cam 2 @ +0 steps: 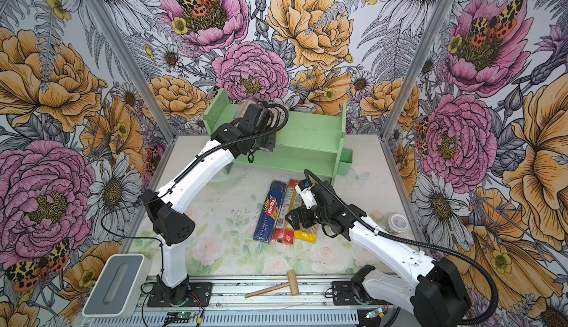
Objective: Place and organize the pasta boxes and bags onto the shelf
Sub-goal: 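Lower the pack onto the upper tier and open the left gripper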
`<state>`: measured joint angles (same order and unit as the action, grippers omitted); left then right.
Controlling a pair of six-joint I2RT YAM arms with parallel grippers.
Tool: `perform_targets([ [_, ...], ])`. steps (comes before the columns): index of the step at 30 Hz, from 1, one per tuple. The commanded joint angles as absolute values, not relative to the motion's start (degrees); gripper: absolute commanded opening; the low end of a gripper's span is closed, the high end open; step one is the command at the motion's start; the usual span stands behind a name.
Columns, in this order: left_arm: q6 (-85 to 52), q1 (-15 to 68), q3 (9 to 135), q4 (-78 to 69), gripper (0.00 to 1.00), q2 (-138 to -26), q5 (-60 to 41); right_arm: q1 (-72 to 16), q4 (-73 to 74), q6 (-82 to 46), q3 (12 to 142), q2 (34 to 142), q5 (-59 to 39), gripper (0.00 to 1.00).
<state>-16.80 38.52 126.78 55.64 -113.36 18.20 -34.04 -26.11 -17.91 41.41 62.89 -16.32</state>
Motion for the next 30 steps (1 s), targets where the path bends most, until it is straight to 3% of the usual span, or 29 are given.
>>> perform_targets([
  [1, -18.0, 37.8, 126.3, 51.3, 0.44, -112.5, 17.8, -33.7, -25.6, -17.6, 41.4, 61.8, -15.8, 1.00],
  [18, -18.0, 37.8, 125.2, 51.2, 0.61, -110.6, 17.5, -33.7, -25.6, -17.7, 41.6, 61.6, -16.3, 0.99],
  [25, -17.7, 37.9, 124.9, 51.2, 0.79, -109.4, 17.9, -33.7, -25.6, -17.7, 41.9, 61.9, -16.3, 0.99],
  [28, -17.6, 38.0, 124.4, 51.2, 0.95, -108.5, 18.1, -33.7, -25.6, -17.6, 42.0, 62.0, -16.4, 1.00],
  [30, -17.5, 38.2, 124.3, 51.2, 0.99, -108.1, 18.5, -33.7, -25.6, -17.5, 42.0, 62.1, -16.3, 0.99],
])
